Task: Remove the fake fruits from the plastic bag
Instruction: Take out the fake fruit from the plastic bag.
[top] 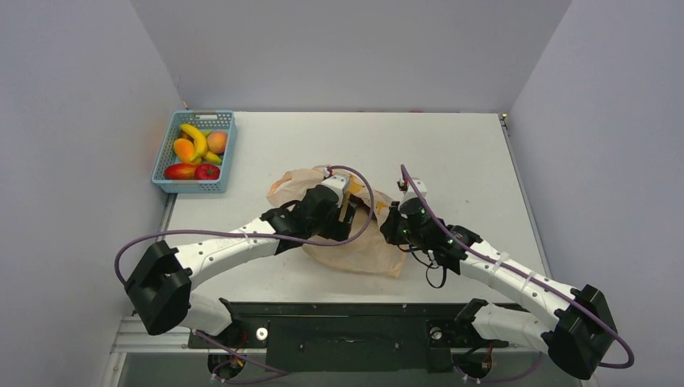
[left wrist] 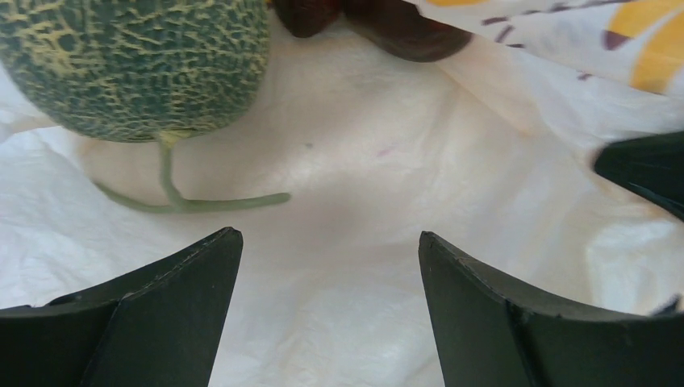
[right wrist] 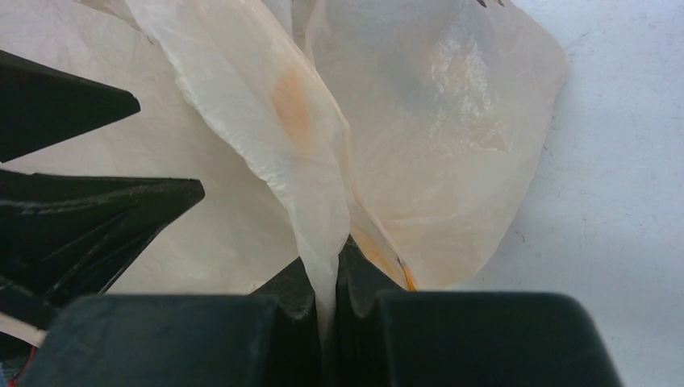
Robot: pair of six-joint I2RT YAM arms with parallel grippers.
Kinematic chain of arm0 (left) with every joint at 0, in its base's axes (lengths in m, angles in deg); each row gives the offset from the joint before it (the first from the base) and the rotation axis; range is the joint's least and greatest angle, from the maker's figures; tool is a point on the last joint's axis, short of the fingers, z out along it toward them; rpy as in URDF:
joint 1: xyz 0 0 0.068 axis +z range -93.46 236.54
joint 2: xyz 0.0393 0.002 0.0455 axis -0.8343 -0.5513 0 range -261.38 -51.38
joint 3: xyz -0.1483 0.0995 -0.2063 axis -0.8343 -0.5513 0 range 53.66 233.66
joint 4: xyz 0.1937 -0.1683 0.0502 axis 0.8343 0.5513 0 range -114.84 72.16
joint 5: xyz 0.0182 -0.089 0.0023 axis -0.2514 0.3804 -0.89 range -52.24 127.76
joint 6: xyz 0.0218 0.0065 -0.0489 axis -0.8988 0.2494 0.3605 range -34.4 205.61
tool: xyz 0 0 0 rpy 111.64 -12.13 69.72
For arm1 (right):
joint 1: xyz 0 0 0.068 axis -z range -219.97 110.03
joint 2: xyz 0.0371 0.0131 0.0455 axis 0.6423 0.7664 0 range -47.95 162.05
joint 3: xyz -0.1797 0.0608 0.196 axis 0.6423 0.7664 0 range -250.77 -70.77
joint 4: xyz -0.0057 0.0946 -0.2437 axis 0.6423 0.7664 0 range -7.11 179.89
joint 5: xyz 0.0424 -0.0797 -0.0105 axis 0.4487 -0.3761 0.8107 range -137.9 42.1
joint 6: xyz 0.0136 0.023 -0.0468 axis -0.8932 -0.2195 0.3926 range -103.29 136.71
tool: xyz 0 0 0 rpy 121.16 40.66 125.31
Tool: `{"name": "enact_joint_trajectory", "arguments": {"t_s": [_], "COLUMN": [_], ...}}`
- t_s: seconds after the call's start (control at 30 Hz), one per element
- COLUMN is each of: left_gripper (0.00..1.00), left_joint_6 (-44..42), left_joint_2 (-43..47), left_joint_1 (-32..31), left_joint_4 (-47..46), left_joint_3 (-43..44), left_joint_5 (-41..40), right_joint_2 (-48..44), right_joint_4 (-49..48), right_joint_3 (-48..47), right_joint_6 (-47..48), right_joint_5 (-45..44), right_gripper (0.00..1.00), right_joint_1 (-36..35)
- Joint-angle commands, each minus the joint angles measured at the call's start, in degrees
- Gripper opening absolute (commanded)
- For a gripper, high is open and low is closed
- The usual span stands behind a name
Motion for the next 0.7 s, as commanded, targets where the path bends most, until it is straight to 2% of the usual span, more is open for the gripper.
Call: {"name": "enact_joint_trajectory", "arguments": {"t_s": [0.0,0.37,0.67], "left_gripper": [0.78,0.77,0.76], "left_joint_6": [-4.3,-7.2,-8.8], "left_joint_2": [-1.8,-6.3,-15.0], "left_joint_1": [-0.2,-0.1,0.5], "left_joint_4": [-1.5,-4.5,-7.8], "left_joint_3": [0.7,-0.3,0.6], "left_joint_5": [-9.4,-16.5,-21.2], "right_joint_2": [-0.5,0.5,0.7], "right_joint_4": [-1.3,-1.4,-1.4], "right_joint_3": [-0.3,-0.8,-0.6], "right_joint_6": [-0.1,0.3,0.5], "right_joint_5": [-1.2,-1.6,-1.9], "right_gripper": [0.00,0.00,0.00], "right_joint_1": [-0.3,-0.3,-0.3]}}
